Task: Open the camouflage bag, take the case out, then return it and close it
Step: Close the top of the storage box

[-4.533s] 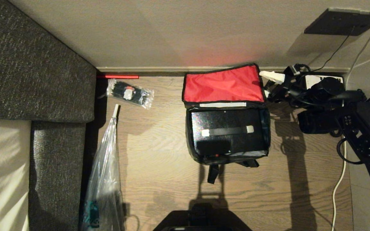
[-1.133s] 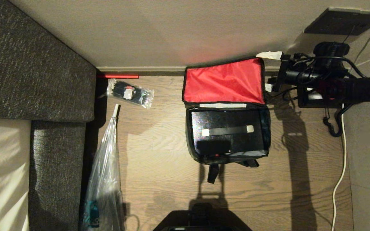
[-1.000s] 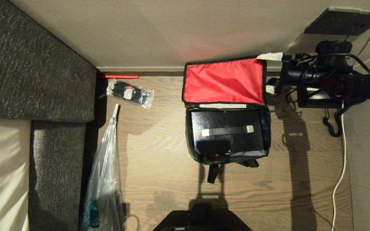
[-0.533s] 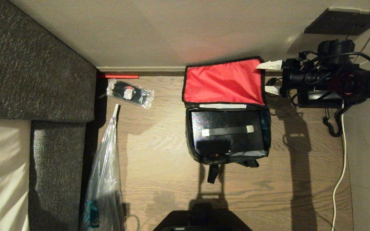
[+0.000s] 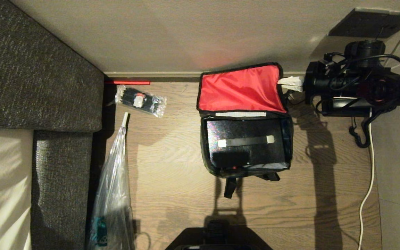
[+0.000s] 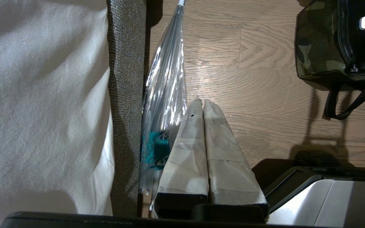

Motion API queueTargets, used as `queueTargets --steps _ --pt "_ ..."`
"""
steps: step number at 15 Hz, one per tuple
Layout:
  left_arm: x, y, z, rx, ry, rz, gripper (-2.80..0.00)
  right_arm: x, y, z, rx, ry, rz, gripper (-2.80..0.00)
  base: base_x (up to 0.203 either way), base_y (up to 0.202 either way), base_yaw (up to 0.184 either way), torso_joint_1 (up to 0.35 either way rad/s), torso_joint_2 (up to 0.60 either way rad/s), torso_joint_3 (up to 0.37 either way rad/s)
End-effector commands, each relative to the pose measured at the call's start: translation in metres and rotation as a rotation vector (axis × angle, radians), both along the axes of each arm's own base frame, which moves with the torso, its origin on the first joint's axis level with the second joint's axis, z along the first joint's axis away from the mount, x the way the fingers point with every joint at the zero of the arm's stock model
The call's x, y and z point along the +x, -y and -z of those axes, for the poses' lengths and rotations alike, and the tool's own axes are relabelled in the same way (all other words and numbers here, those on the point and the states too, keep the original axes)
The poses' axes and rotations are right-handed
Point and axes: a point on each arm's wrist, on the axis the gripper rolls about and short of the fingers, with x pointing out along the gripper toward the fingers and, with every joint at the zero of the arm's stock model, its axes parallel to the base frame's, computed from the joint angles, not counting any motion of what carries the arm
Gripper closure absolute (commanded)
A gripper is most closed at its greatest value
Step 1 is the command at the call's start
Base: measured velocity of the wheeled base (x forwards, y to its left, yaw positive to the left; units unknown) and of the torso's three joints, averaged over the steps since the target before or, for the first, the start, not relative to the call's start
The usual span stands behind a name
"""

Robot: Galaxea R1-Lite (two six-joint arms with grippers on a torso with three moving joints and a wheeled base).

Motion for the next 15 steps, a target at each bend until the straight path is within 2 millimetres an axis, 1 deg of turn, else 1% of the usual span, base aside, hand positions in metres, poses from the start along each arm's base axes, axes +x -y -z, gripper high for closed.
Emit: queueTargets --steps 1,4,5,9,15 --pt "0.0 0.0 0.0 0.0 0.0 0.0 0.0 -0.004 0.0 -0.002 0.004 -0.002 -0.004 0.0 0.0 0.0 0.0 0.0 0.0 0.0" --pt "0.0 0.0 0.0 0.0 0.0 0.0 0.0 -0.01 0.0 -0.008 0.003 0.002 -0.007 0.0 0.0 0.0 0.0 0.0 0.0 0.0" --pt "0.0 0.0 0.0 0.0 0.0 0.0 0.0 -0.015 0.0 -0.008 -0.005 -0.001 -0.01 0.0 0.0 0.0 0.0 0.0 0.0 0.0" --pt "0.0 0.0 0.0 0.0 0.0 0.0 0.0 -0.052 0.0 -0.01 -0.097 0.029 -0.079 0.0 0.0 0.0 0.0 0.0 0.0 0.0" --pt "0.0 0.0 0.0 0.0 0.001 0.0 0.0 -0.11 0.0 0.013 -0.248 0.023 -0.143 0.0 0.0 0.0 0.0 0.0 0.0 0.0"
